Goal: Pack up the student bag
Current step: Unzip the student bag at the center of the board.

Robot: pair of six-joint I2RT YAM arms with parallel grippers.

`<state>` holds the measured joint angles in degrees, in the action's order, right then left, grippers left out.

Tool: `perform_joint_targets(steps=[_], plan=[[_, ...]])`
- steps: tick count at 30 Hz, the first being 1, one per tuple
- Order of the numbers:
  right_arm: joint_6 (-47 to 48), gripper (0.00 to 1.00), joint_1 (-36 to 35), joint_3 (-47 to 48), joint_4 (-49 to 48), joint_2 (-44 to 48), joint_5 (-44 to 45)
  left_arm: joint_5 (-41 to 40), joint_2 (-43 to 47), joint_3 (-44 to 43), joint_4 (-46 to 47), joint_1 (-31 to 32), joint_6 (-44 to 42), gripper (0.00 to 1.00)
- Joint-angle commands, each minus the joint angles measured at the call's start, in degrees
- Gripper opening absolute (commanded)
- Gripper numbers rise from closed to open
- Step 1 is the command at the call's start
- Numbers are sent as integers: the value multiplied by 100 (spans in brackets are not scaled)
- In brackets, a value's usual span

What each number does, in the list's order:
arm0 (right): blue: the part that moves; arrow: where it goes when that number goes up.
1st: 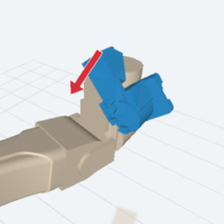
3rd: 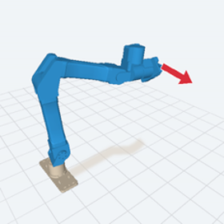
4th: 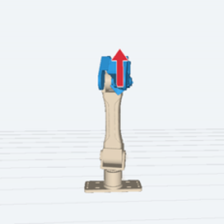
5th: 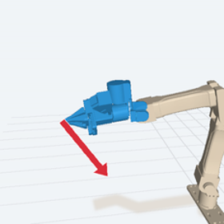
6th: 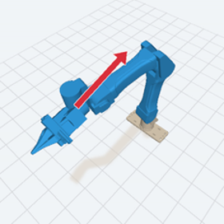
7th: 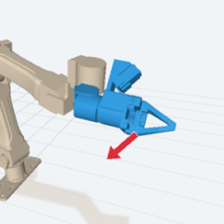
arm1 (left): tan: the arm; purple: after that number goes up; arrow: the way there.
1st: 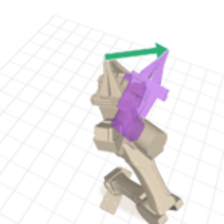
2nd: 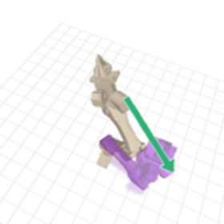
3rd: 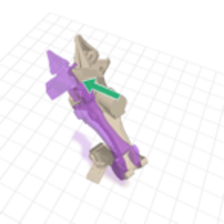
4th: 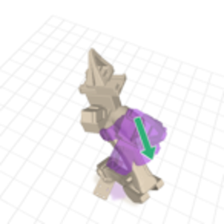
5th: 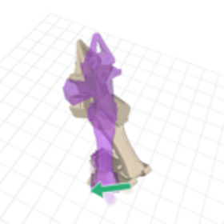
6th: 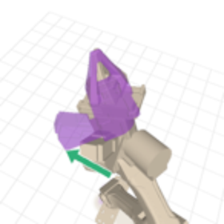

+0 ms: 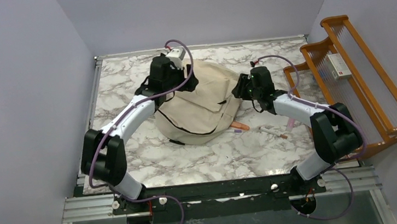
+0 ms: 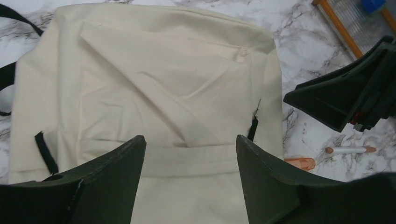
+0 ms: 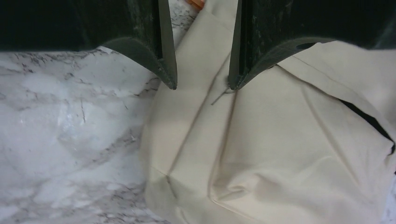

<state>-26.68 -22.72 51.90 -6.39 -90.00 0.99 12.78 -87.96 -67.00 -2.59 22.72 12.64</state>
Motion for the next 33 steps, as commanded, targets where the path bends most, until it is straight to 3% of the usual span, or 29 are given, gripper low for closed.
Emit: perform_joint_targets(steps=[1,6,14,21,33], plan=[[-722,51,342,-385,-250,-21,-557,-234,-813,-761,-338,476,-721,71],[-1011,57,657,-752,-713,-203,-1073,-389,-1551,-1407,-705,1072,-1143,70],[-1380,57,744,-1119,-1398,-462,-1613,-549,-2217,-1929,-1015,1637,-1538,70],[-1695,48,958,-1341,-2002,-807,-2166,-639,-2532,-2018,-1140,1907,-1762,65],[-1841,43,1024,-1478,-2316,-1002,-2394,-1756,-3016,-2452,-1601,2232,-2349,65]])
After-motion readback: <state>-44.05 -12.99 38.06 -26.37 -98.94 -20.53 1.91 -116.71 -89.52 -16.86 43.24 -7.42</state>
